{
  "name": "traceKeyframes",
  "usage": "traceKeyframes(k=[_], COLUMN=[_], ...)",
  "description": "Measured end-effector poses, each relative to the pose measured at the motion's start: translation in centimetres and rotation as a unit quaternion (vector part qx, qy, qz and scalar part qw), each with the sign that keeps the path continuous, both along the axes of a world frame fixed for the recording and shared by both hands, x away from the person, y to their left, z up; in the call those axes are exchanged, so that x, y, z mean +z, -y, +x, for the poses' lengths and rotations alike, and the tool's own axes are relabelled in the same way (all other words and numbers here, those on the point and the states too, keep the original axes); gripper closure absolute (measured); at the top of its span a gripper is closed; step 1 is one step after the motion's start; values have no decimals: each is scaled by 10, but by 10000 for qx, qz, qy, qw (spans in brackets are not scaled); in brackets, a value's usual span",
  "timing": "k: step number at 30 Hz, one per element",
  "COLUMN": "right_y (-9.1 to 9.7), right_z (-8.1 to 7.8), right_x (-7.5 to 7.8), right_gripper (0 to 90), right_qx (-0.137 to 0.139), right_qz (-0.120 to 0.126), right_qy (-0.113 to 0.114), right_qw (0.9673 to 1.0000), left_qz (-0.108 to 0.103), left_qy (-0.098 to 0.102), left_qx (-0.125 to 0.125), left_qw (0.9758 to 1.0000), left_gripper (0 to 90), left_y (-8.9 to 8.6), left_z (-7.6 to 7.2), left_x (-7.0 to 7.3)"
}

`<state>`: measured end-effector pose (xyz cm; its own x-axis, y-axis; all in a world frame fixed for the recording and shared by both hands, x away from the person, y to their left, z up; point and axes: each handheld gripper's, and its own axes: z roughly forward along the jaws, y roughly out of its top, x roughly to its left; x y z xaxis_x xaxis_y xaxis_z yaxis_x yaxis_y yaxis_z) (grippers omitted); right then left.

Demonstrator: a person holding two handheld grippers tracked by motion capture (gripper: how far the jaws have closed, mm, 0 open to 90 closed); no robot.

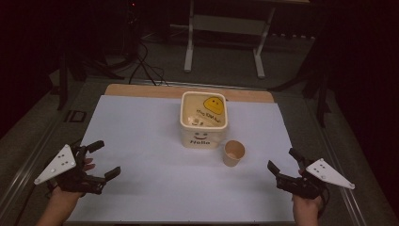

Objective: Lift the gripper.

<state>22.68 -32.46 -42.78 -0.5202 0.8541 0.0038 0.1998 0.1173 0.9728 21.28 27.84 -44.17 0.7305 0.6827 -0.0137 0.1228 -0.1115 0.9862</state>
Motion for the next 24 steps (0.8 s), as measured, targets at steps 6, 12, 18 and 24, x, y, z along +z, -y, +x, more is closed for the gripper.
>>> traceKeyframes(k=[6, 12, 18, 24], right_y=[4, 10, 6, 1], right_z=[-1, -1, 7, 20], right_x=[7, 23, 41, 61], right_gripper=[106, 106, 106, 105], right_qx=[14, 218, 490, 971], right_qz=[11, 87, 136, 174], right_qy=[-47, -167, -258, -267], right_qw=[10000, 9996, 9984, 9948], left_qz=[9, -1, 12, -46], left_qy=[0, 19, 47, 16], left_qx=[-52, -178, -240, -261], left_qw=[10000, 9998, 9997, 9996], left_gripper=[6, 6, 6, 6], left_y=[2, 5, 6, 5], left_z=[-1, -3, -5, -5], left_x=[3, 6, 8, 8])
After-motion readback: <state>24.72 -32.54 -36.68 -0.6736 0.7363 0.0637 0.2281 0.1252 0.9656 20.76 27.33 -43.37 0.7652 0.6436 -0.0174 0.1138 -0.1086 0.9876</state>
